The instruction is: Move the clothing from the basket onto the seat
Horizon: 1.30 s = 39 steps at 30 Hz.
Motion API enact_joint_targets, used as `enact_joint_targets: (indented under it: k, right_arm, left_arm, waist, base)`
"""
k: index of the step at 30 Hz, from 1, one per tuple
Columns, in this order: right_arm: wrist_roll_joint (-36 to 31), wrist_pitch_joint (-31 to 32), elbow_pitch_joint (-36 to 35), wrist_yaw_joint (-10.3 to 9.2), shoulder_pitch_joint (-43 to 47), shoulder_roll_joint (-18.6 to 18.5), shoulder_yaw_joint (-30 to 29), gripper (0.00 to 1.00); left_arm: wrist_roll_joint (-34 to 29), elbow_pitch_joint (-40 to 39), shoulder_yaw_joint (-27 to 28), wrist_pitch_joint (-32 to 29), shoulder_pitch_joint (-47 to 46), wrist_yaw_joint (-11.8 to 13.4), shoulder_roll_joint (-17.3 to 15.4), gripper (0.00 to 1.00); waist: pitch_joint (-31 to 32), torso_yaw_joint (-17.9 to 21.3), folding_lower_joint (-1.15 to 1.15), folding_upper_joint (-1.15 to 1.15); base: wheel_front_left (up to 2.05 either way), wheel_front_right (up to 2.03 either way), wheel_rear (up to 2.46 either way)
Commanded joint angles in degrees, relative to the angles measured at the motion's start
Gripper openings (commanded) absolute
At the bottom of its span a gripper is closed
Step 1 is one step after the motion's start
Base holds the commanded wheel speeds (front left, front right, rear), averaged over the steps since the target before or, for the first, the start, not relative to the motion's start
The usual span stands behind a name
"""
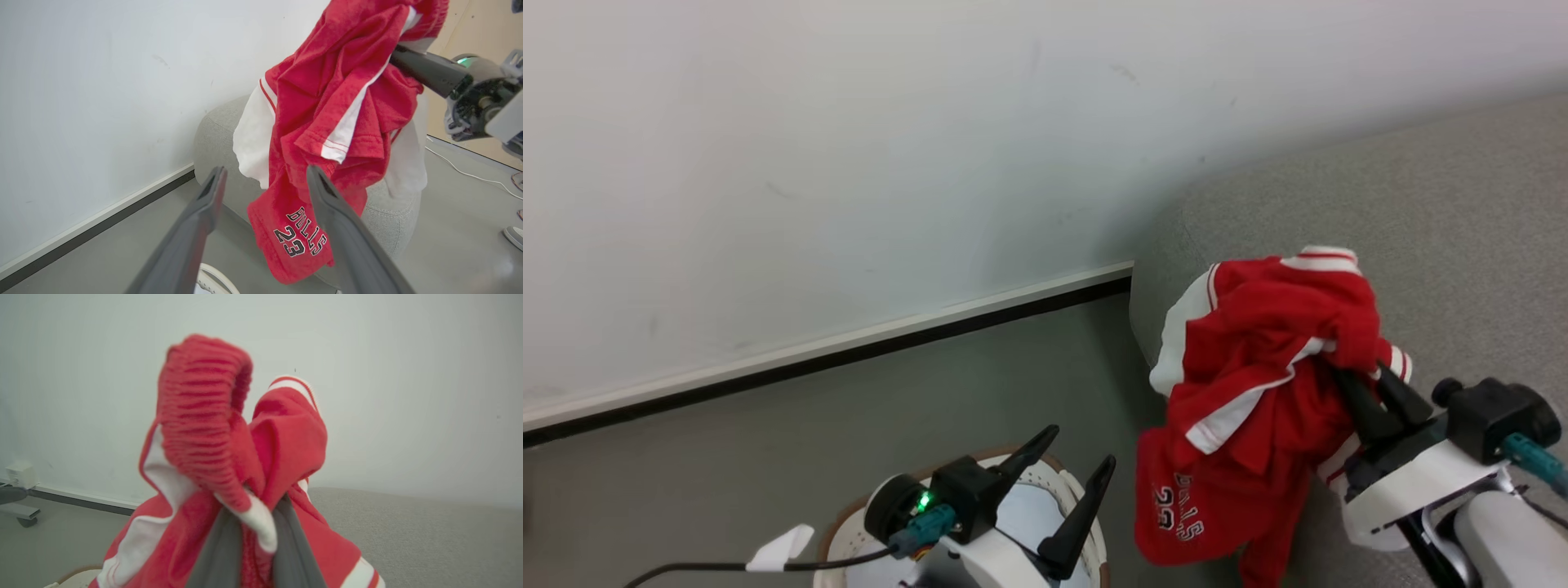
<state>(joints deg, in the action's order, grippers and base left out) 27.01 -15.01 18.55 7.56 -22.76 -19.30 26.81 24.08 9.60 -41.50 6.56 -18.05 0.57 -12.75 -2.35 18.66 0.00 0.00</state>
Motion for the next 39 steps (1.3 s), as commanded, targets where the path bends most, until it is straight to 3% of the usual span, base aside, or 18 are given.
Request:
enact_joint_targets:
  k: [1,10,17,26,33,39]
  right_arm:
    - [-0.7,-0.2,-0.2,-0.14,-1.8,-0.1,-1.4,0.00]
    - [-3.6,0.9,0.7,-0.14,-14.3,-1.9,-12.4,0.00]
    - [-4.9,4.4,3.0,-0.14,-28.7,-6.5,-20.7,0.00]
    - [-8.3,9.9,8.8,-0.14,-45.3,-13.6,-29.4,0.00]
    - [-14.3,11.3,19.2,-0.14,-48.1,-16.5,-35.0,0.00]
    - [-19.5,9.1,30.5,-0.14,-43.7,-14.3,-45.0,0.00]
  left_arm:
    - [-1.0,-0.3,0.0,0.0,-0.9,0.1,-0.2,1.00]
    - [-3.4,-2.7,0.1,-1.4,-8.6,-1.1,-1.6,1.00]
    - [-5.1,-3.7,0.7,-2.0,-16.1,-2.4,-1.9,1.00]
    - [-6.3,-4.1,1.1,-0.9,-22.0,-3.0,-1.0,1.00]
    - [-6.6,-4.9,0.7,-1.0,-23.1,-2.7,-0.7,1.00]
    - [-6.7,-5.7,0.5,-1.4,-22.9,-2.2,-1.2,1.00]
  waist:
    - [-1.5,-0.5,0.00,0.00]
    - [-14.1,-4.6,0.00,0.00]
    - [-23.0,-7.5,0.00,0.00]
    - [-28.8,-10.0,0.00,0.00]
    - [-32.4,-11.8,0.00,0.00]
    - [-35.6,-13.2,0.00,0.00]
  base:
    - [0.00,0.00,0.00]
    - [0.00,0.00,0.00]
    - [0.00,0.00,0.00]
    - [0.00,0.00,0.00]
    - [0.00,0.00,0.00]
    - [0.00,0.00,0.00]
